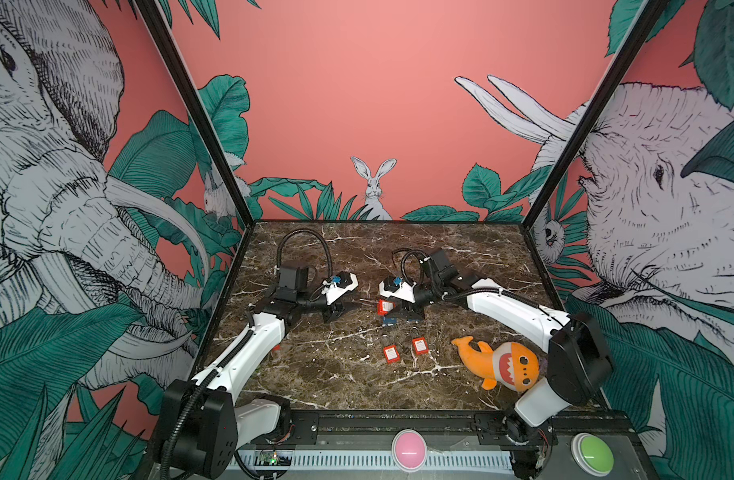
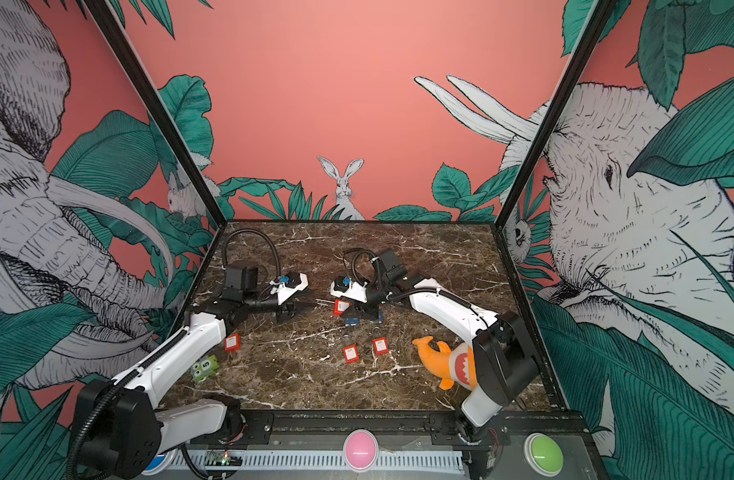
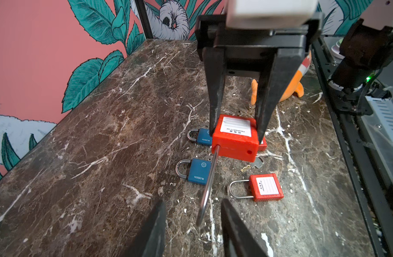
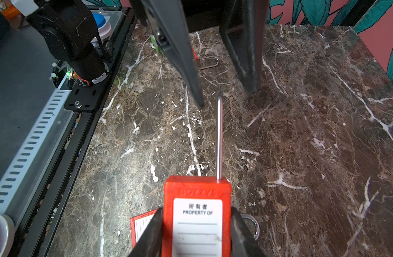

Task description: Lock with the key

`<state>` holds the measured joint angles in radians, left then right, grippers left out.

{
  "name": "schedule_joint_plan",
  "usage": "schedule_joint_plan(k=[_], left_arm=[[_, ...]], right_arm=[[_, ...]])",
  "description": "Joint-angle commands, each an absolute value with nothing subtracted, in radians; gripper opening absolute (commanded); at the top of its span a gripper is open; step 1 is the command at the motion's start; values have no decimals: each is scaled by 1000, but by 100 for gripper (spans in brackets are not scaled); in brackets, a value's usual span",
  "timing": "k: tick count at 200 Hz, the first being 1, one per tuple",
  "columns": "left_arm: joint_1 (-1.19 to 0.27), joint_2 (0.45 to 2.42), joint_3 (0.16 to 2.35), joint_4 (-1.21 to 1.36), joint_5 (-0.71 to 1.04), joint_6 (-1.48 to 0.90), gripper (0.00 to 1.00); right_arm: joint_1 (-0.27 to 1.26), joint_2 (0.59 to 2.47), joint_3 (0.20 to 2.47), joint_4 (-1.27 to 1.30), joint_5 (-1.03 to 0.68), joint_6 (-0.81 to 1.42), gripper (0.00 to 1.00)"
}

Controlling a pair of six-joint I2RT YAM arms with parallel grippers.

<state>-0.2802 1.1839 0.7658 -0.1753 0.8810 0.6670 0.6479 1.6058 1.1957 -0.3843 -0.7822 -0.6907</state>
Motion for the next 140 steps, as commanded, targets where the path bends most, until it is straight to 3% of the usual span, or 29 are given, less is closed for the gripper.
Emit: schedule_joint_plan(k=[1,22,58,116,140], left_arm=[[-297,1172,762,-175,894,673,35],[-311,1178,761,-174,890,676,33],[-327,1198,772,-180,905,674,18],[-335,1222,795,-229,911,688,17],[-335,1226,798,-229,923,684,12]], right_arm=[[650,1569,1216,-380,-814,-720,22],[651,1569,1218,-378,-817,-721,22],[651,1569,1217,-378,-817,-723,23],[651,1550,1197,-345,-804,-723,23],[651,1547,1196,-342,-799,-724,23]])
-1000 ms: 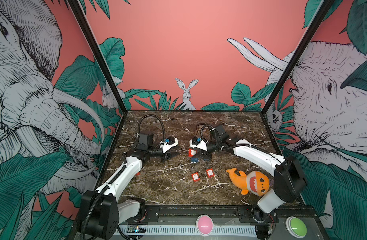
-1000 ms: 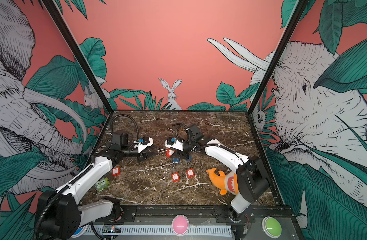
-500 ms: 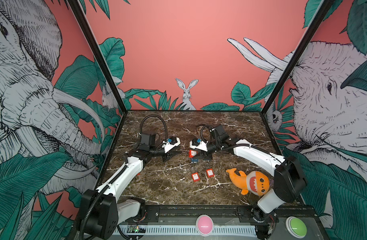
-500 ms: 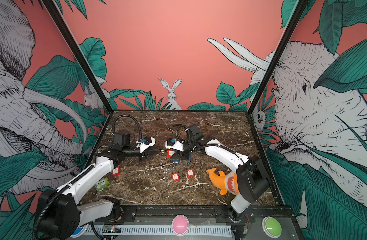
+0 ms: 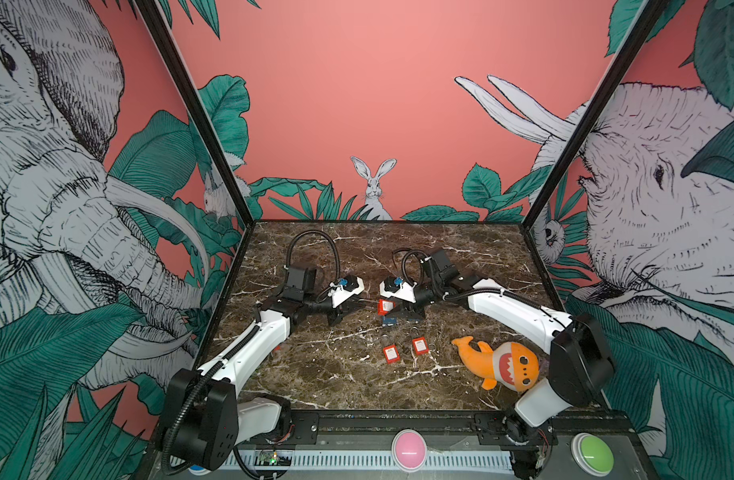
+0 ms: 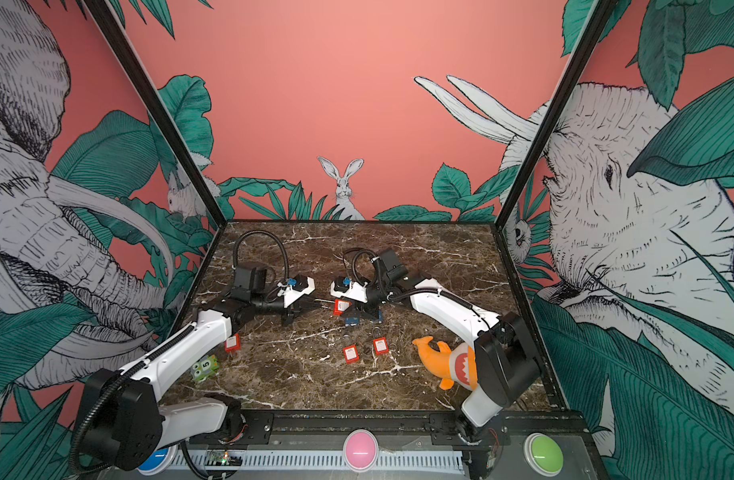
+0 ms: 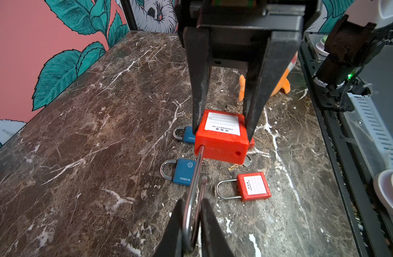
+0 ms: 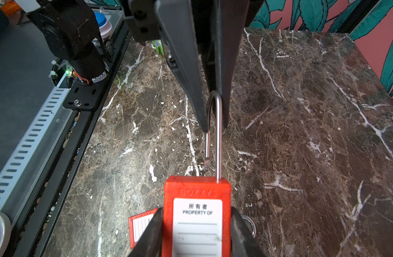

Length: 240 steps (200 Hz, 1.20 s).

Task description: Lock with the key

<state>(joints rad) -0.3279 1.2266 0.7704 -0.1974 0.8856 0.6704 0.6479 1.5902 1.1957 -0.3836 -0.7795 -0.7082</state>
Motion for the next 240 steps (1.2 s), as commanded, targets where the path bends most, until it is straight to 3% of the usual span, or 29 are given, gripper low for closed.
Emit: schedule_joint_plan(k=[1,24,46,70,101,124,168,240], left_arm=[[-335,1227,798,-229,925,684,11],[-336,1236,805,-222,954,674,0],[-340,1248,819,-226,985,672,0],[-345,1259,833,-246,1011,676,0],[-345,1269,846,-242,1045,644,0],[-346,1264,833,-183,1058,591,0],[-348,1256,782,0,1090,478,0],[-375,1241,744,102,1096,452,0]], right_arm=[[652,1547,1196,-341,-799,-725,23],[652,1545,1190,-336,-799,-725,24],[652,1546,1190,-339,-784,-729,28],[652,1539,1178,-316,-727,-739,39],[652,1511,1174,-290,-647,-750,61],[645,1505,1215,-400,-626,-798,67],[595,1550,1340,-647,-676,-824,58],[592,1594,1390,-733,-766,-876,46]])
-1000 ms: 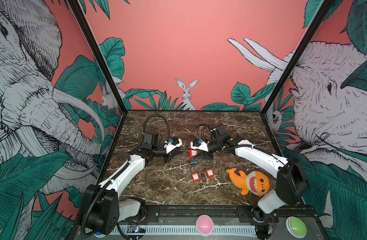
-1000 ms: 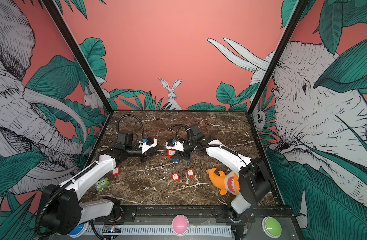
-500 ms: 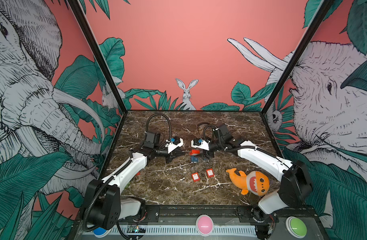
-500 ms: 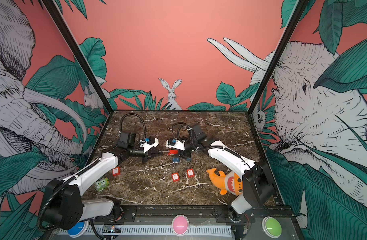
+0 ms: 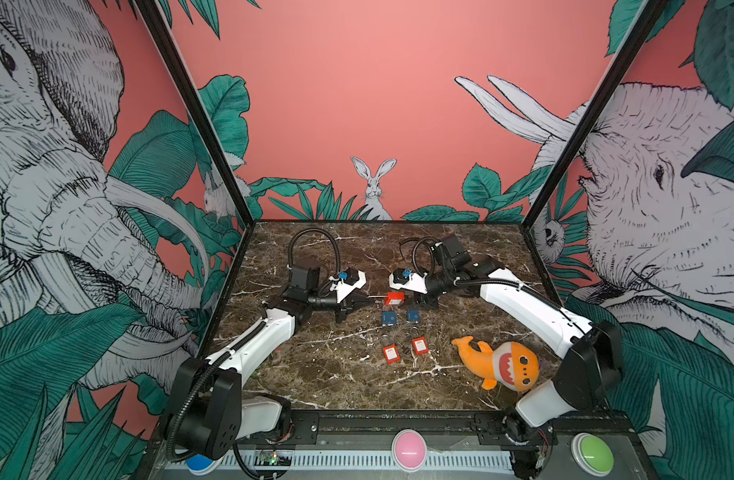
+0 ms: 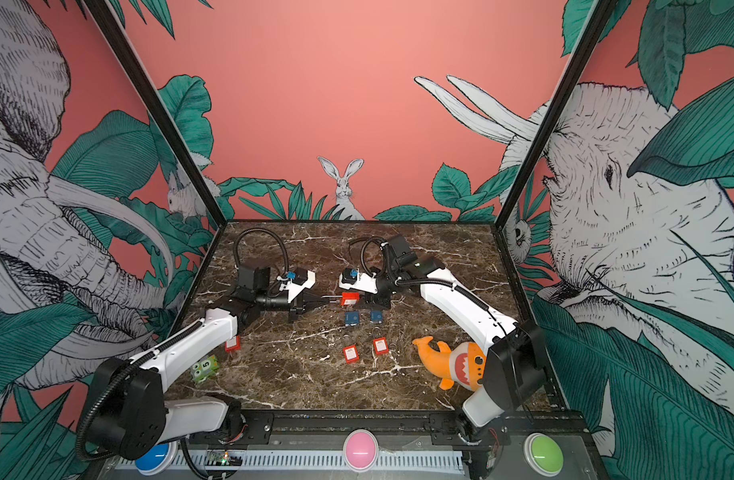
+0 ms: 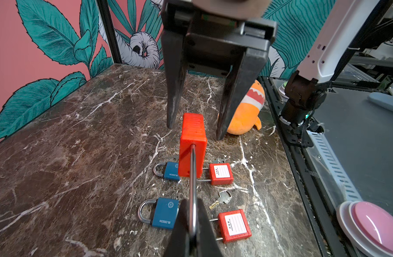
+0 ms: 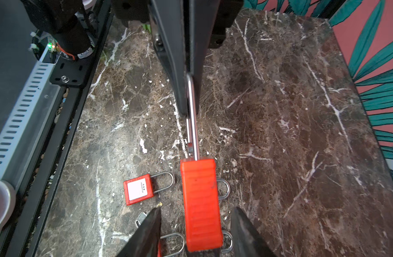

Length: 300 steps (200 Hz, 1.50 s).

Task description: Lock with the key

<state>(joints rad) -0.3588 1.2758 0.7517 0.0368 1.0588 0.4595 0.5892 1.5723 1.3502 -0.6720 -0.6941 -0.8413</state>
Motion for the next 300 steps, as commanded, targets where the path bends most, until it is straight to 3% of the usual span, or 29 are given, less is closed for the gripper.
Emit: schedule_joint_plan(k=[1,68,162,264,284,300], left_arm=[[-376,1242,743,102,1096,452,0],[-409,1237,738,125,1079,461,0],[-473,1273,755,155,1075,441,0],[-523,1393,804,255,1074,345,0],[-526,1416,797,305,1077,321,0],[-523,1420,783,349,1069,305,0]], right_arm=[[592,1594,1391,-735,-768,-877,46],[593,1641,1447,-848,-827,-943,26],[593,1639,1458,-848,-842,-974,9],[613,1616,1439,-680,-793,-910,9],[616,1636,1468,-701,-792,-900,11],[615,1634,1478,-732,-740,-902,20]])
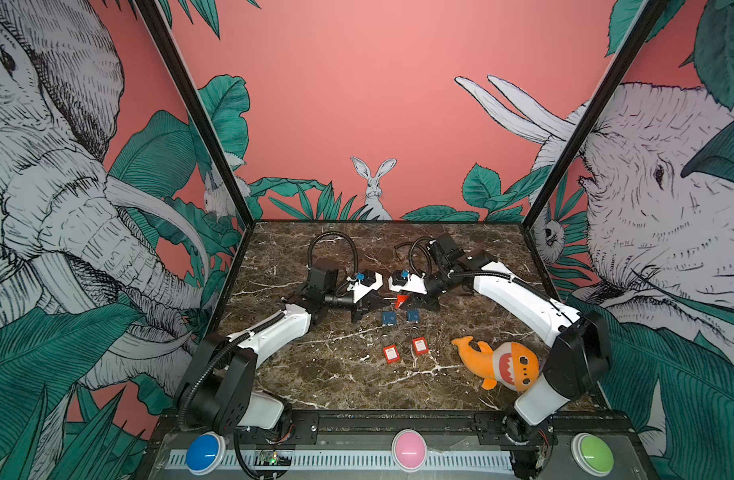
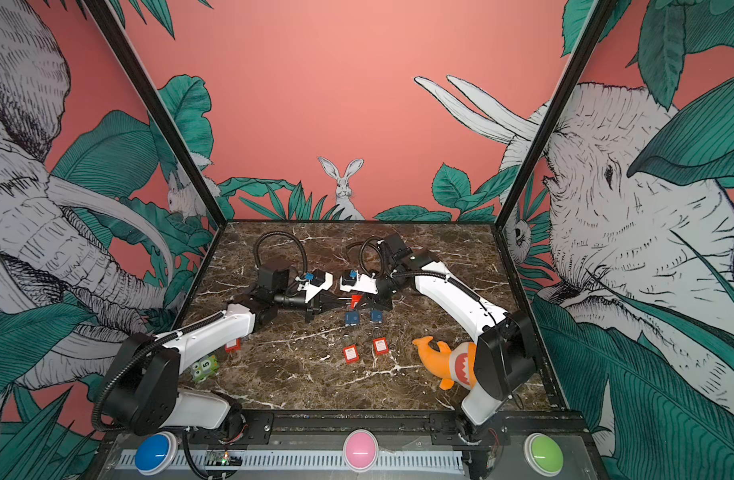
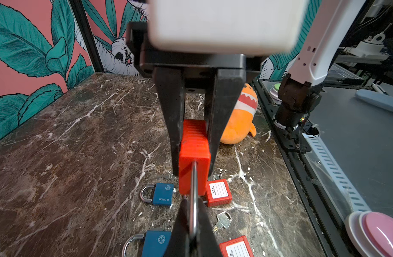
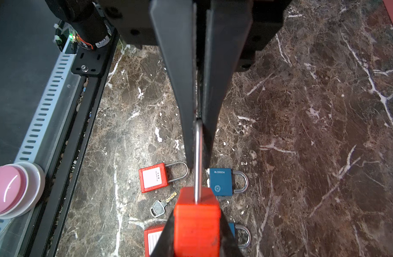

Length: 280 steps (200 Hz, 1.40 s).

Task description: Lock with the key

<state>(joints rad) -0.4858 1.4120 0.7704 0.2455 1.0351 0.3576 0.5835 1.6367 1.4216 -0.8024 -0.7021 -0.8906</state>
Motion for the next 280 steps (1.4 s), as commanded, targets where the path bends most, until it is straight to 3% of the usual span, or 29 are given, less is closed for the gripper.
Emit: schedule_joint_plan(k=[1,47,83,110,151,280], left_arm=[[-524,1420,783,349,1070,306,0],[-495,1436,798,383,1100,311,0],[-463,1452,819,392,1144,308,0],[-455,1446,829,392,1175,303,0],[-456,1431,828,385,1195,306,0],[-489,1408,834,379,1175,314,0]], right_arm=[[615,1632,1477,-733,-737,-902,20],[574,1499,1392,-738,-669,-877,59],[515,1386,1350,-802,-695,-827,65],[473,1340,1345,-872,-681,-801,61],[422,1370,1352,-922,-706,-773,48],[423,1521,1421,-964,-801,-803,28]])
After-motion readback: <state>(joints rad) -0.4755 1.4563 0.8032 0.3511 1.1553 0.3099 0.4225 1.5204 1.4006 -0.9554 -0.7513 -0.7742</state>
